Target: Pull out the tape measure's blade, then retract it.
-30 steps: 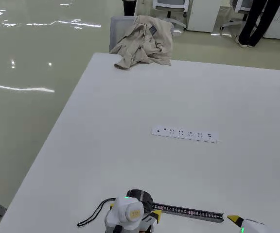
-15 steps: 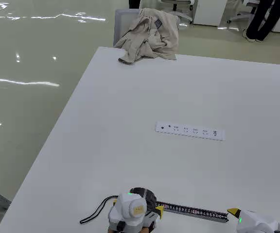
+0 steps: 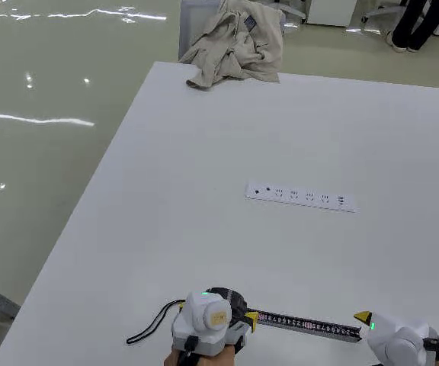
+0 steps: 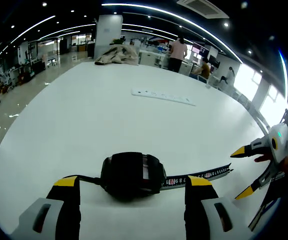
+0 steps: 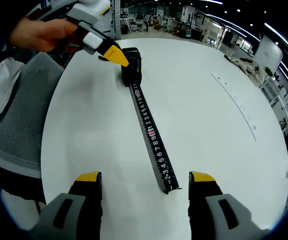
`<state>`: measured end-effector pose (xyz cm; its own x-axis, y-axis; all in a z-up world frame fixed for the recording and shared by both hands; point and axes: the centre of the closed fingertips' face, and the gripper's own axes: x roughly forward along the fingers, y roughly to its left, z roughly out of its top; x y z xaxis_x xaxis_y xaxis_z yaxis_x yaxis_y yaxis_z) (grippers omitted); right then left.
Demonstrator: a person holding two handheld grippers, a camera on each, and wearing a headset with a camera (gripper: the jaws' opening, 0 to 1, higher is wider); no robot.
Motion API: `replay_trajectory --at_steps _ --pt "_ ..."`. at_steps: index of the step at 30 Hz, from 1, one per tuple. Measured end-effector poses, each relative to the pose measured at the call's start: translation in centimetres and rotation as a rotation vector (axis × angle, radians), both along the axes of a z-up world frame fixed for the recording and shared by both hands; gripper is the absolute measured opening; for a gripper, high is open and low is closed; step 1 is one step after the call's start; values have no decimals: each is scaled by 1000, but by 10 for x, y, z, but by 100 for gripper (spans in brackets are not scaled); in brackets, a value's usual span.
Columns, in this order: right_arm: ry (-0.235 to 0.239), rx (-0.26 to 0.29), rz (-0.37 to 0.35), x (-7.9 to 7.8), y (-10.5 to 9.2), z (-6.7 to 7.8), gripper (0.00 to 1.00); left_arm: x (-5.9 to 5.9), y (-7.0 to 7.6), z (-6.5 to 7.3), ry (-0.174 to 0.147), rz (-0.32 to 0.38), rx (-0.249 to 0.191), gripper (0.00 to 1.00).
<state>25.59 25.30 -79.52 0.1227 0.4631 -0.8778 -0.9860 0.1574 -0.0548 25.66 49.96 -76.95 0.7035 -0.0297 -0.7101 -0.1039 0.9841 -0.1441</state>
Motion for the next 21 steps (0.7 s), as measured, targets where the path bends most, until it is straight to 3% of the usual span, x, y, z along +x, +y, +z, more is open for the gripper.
replay_trajectory --at_steps 21 --pt "42 -54 63 15 -12 -21 60 7 2 -8 15 2 7 80"
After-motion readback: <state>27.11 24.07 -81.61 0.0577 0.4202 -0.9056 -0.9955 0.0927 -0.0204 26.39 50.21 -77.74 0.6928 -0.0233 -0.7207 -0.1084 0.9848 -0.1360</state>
